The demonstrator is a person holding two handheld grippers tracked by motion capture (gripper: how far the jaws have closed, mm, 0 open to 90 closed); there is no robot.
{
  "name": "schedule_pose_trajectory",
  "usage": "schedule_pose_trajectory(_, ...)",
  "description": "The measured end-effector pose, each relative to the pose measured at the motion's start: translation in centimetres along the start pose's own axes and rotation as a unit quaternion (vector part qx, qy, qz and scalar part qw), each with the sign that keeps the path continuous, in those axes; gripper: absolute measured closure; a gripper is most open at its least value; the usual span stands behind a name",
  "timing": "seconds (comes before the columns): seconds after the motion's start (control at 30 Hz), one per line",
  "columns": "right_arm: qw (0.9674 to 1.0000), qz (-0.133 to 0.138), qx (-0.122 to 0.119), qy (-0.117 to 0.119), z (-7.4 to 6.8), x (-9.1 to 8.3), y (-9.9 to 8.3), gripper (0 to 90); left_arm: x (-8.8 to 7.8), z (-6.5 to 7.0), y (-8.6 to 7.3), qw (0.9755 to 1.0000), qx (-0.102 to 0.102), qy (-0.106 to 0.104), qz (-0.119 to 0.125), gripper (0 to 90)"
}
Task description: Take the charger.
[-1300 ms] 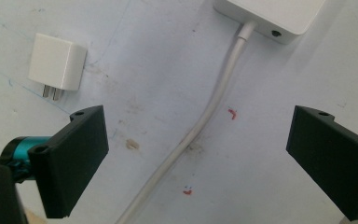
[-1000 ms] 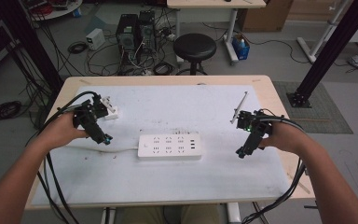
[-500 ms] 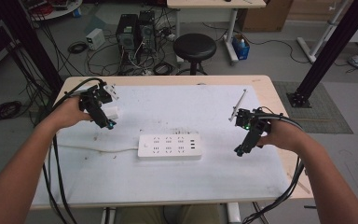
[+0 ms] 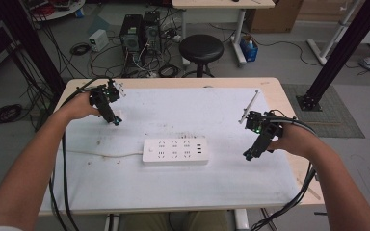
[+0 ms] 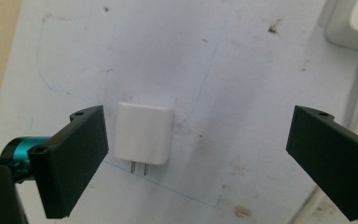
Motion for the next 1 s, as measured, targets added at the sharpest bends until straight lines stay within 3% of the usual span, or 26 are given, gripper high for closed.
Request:
schedule_pose_trajectory(0.47, 1.0000, -0.003, 0.008, -0.005, -0.1, -0.4, 0.2, 0.8, 5.2, -2.3, -1.9, 0.9986, -0.038, -0.007, -0.037, 5.4)
schedule_pose_trajectory(0.53, 0.9999, -0.002, 0.010, -0.005, -0.2, -0.4, 0.2, 0.8, 5.2, -2.3, -1.9, 0.9986, -0.038, -0.007, -0.037, 5.4)
schedule_pose_trajectory(0.63, 0.9999, -0.003, 0.010, -0.003, -0.4, -0.4, 0.2, 0.8, 6.2, -3.1, -2.3, 0.9980, -0.057, -0.006, -0.028, 5.4)
schedule_pose_trajectory(1.0, 0.9999, -0.004, 0.014, -0.004, -0.5, -0.7, 0.6, 0.8, 7.4, -3.0, -2.8, 0.9981, -0.047, -0.025, -0.031, 13.9)
Point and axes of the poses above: each handheld gripper's, and its own axes: x roughly forward along the jaws, y roughly out of its top, z roughly to its right, the point moved 6 cm from there along x, roughly forward along the jaws, and after that the axes turned 12 degrees about y, right-handed, at the moved point
